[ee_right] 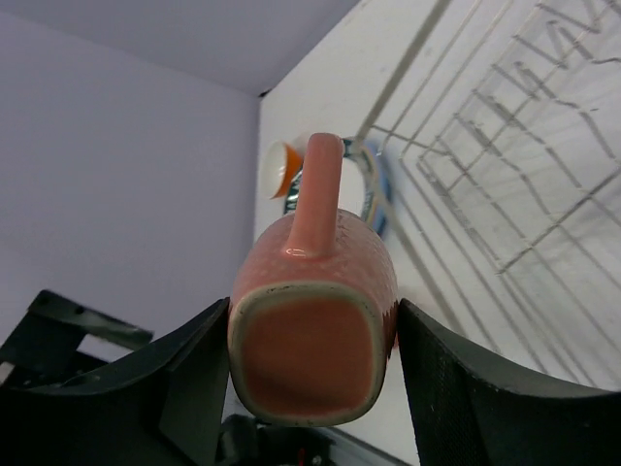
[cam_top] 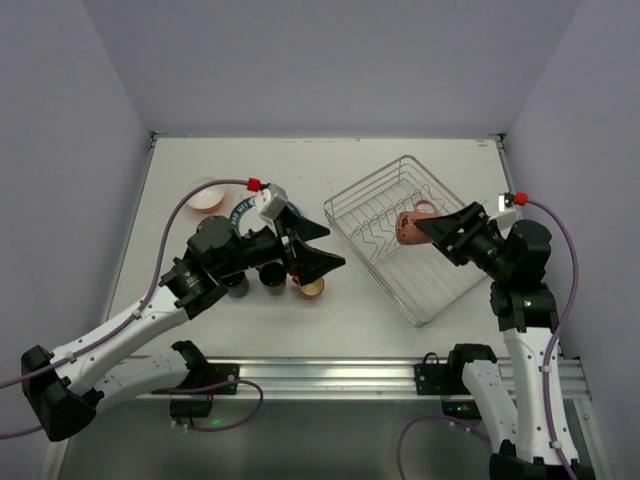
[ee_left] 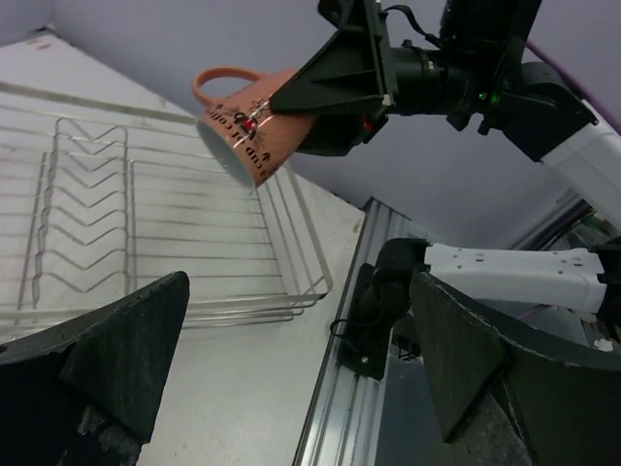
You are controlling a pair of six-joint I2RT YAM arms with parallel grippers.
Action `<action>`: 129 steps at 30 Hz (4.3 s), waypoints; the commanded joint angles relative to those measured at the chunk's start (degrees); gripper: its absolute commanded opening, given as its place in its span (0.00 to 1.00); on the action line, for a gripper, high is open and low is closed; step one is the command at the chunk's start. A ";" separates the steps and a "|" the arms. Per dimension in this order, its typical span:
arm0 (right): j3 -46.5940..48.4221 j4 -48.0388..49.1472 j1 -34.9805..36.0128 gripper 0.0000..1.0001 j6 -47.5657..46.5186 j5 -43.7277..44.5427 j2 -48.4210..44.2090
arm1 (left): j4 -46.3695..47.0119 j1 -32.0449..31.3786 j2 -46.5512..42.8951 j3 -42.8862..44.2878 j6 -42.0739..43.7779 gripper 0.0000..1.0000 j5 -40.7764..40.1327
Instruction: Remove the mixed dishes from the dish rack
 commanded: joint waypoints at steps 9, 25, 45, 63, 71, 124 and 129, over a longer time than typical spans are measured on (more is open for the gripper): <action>-4.57 20.12 1.58 0.00 22.93 -20.64 -9.63 | 34.40 -10.52 12.01 -1.63 3.28 0.99 -0.34; -5.01 26.11 4.92 0.00 29.88 -27.24 -11.91 | 47.69 -18.17 25.82 6.90 6.27 0.19 4.06; 3.77 -2.88 5.09 0.99 -5.77 -2.86 -5.85 | -11.73 -19.23 12.39 9.27 14.36 0.00 -16.92; 8.00 -14.50 5.18 0.99 -20.56 21.89 -4.80 | -60.16 -19.40 19.67 13.32 -8.58 0.00 -36.82; 7.47 -14.32 5.18 0.99 -21.97 21.89 -3.83 | -55.58 -20.37 31.88 14.55 -8.06 0.00 -32.94; 8.52 -14.32 7.55 0.99 -26.37 26.55 -2.07 | -48.72 -10.17 8.08 5.15 -0.23 1.00 -42.26; 8.52 -14.15 7.55 0.99 -26.37 26.29 -2.34 | -49.69 -10.17 7.02 4.00 -0.67 1.00 -42.52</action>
